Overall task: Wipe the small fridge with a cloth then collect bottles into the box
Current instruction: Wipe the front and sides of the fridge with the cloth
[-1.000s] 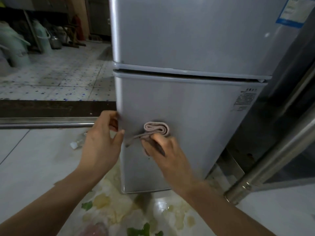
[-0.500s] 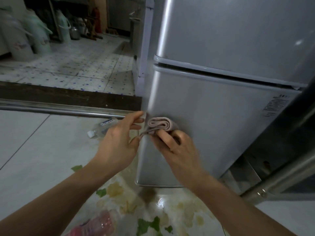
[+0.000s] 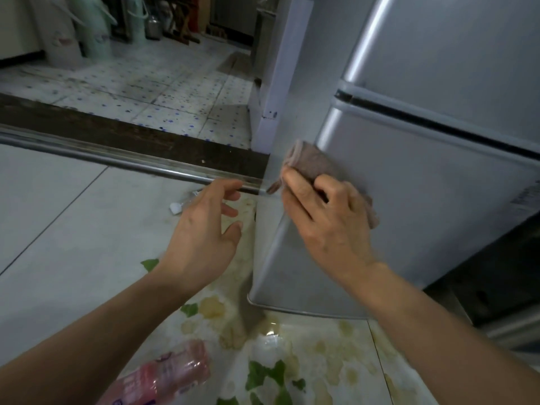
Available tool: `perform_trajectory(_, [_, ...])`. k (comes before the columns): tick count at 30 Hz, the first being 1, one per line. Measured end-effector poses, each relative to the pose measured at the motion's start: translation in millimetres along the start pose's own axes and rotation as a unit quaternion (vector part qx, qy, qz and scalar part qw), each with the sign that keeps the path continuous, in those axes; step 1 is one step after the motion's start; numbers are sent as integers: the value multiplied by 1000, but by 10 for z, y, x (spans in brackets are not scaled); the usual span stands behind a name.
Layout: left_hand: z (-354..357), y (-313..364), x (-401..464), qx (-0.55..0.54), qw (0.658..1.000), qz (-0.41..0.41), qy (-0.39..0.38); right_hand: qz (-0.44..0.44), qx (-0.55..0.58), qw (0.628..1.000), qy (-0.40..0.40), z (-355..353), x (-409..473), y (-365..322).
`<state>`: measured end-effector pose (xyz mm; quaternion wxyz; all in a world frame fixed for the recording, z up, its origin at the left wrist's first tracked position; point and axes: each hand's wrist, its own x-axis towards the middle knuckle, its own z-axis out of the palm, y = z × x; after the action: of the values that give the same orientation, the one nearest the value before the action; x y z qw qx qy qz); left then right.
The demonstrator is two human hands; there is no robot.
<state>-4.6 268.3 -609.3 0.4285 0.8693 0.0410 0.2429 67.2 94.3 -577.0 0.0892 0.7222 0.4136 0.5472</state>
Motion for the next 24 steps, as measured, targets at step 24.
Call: perform_trajectory(24, [683,163,-16,12,999,16,-31,217,175,951,-134,-58,-916,43])
